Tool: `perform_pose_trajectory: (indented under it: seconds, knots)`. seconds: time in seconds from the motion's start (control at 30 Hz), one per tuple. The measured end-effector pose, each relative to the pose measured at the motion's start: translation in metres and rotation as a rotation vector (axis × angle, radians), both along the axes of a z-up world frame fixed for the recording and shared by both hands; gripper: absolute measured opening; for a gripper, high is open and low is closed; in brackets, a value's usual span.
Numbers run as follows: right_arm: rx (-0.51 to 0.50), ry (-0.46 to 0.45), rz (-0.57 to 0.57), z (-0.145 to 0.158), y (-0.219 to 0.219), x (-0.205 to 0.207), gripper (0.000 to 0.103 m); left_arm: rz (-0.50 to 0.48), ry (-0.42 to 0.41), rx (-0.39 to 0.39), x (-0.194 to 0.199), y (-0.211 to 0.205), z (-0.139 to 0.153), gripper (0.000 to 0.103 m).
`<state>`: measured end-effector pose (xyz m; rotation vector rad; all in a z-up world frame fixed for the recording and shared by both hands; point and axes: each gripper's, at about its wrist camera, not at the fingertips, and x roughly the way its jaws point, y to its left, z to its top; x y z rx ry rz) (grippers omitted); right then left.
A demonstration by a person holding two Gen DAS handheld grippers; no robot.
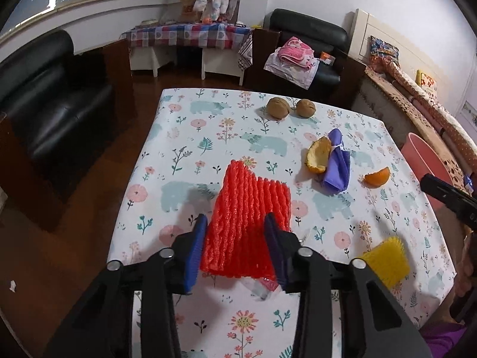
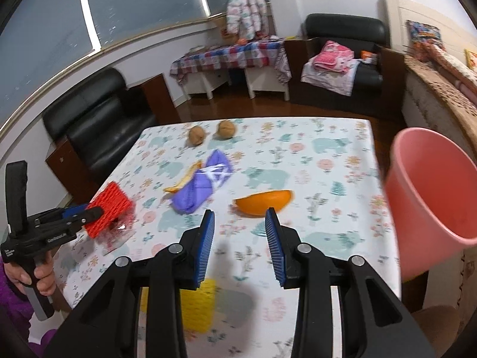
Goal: Collect trash
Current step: 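Grasp the red mesh net with the left tool while the right tool grasps the purple cloth bundle, then carry the red mesh net and purple cloth over the pink bucket with both tools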
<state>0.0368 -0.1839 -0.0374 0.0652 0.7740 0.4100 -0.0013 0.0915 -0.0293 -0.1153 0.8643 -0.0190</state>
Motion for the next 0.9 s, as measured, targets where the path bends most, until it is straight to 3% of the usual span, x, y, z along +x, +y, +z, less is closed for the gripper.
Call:
perform_pose_trajectory:
  seconds: [0.07,0.1,0.43,0.9]
  knots:
    - [0.016,0.022,0.032,-0.001,0.012,0.005,0.036,0.012,-0.008,-0.011,-0.002,0.004,0.0,0.014]
    - [0.03,0.036,0.048,-0.002,0.018,0.008,0.036,0.016,-0.009,-0.017,-0.002,0.006,0.0,0.01]
    - [0.066,0.14,0.053,-0.022,0.057,0.046,0.036,0.082,-0.108,-0.13,-0.009,0.025,0.016,0.009]
    - [0.022,0.154,-0.029,-0.052,0.069,0.077,0.035,0.08,-0.095,-0.186,0.001,0.015,0.012,0.009]
